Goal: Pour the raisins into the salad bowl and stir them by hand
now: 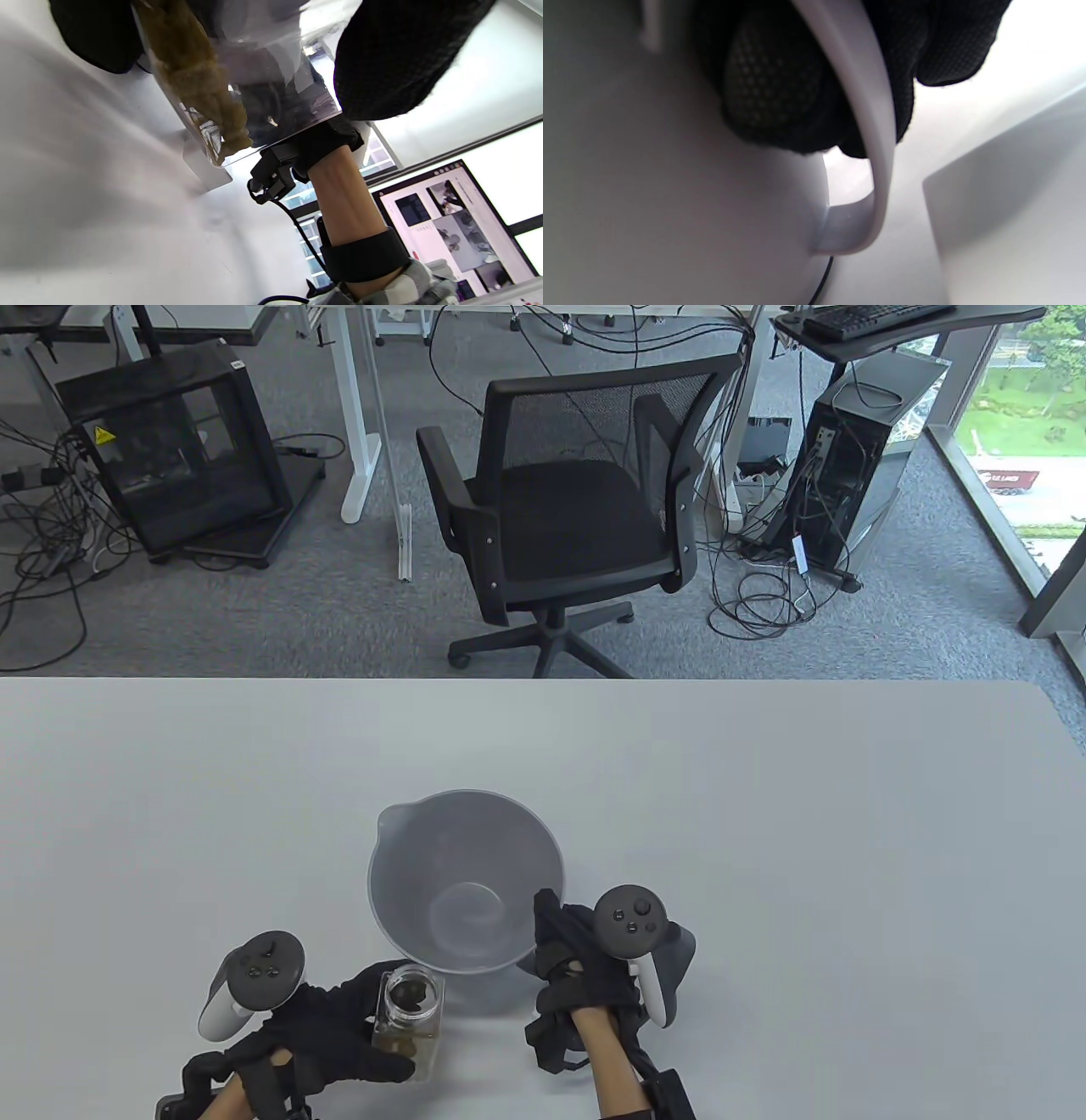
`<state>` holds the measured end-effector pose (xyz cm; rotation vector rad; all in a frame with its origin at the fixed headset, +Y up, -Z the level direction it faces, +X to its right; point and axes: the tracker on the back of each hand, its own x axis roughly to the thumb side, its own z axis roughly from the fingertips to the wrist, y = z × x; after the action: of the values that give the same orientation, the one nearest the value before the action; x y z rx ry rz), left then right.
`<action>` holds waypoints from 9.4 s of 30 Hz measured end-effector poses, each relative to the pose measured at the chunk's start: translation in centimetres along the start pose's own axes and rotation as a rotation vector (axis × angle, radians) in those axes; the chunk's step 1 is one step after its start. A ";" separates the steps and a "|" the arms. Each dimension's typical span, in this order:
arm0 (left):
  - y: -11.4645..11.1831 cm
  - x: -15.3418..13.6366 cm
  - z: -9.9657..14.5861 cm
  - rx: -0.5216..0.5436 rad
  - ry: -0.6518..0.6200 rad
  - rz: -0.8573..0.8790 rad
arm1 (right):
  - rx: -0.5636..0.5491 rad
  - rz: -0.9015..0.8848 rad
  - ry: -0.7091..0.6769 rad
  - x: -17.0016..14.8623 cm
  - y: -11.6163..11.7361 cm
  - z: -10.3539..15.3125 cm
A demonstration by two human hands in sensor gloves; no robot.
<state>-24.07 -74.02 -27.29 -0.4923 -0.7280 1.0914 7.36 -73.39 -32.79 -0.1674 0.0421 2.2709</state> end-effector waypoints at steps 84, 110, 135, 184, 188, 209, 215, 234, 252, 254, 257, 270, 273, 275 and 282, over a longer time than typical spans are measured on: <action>8.3 10.5 -8.5 0.510 0.400 -0.484 | 0.115 -0.166 -0.033 -0.7 0.1 -0.3; 3.3 14.8 -5.8 0.434 0.177 -1.375 | 0.121 -0.174 -0.029 -0.7 0.1 -0.3; 8.1 4.6 5.2 0.778 0.274 -0.734 | 0.125 -0.175 -0.029 -0.8 0.2 -0.2; 4.4 6.0 -19.1 -0.376 0.865 -0.624 | 0.129 -0.144 -0.047 -1.1 -0.3 -1.0; 4.3 3.7 -21.2 -0.370 0.972 -0.618 | 0.135 -0.132 -0.053 -0.8 -0.3 -1.1; 3.3 -0.9 -21.2 -0.435 1.032 -0.359 | 0.157 -0.141 -0.054 -0.6 -0.1 -1.1; 2.5 -0.6 -22.6 -0.428 0.921 -0.659 | 0.159 -0.140 -0.057 -0.6 -0.1 -1.1; 2.6 -1.1 -21.4 -0.583 0.841 -0.222 | 0.153 -0.124 -0.065 -0.3 0.0 -0.9; 3.5 0.5 -20.6 -0.413 1.056 -0.611 | 0.100 -0.061 -0.081 0.0 -0.3 -0.7; 3.2 0.9 -21.3 -0.394 0.953 -0.785 | 0.116 -0.080 -0.071 -0.1 -0.3 -0.8; 2.3 0.3 -21.5 -0.564 0.776 -0.493 | 0.100 -0.060 -0.076 0.0 -0.2 -0.8; 2.8 -0.1 -21.4 -0.492 0.728 -0.601 | 0.092 -0.050 -0.080 0.0 -0.2 -0.8; 1.3 -1.0 -20.9 -0.628 0.729 -0.102 | 0.099 -0.057 -0.077 -0.1 -0.2 -0.8; 1.8 -1.0 -20.3 -0.579 0.827 -0.144 | 0.097 -0.055 -0.074 -0.2 -0.3 -0.9; 2.3 0.6 -21.2 -0.507 0.803 -0.656 | 0.094 -0.050 -0.079 0.0 -0.2 -0.8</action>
<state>-9.65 -72.72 -42.97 -0.9615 -0.3791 0.0370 7.60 -73.35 -33.57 -0.0282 0.1022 2.2183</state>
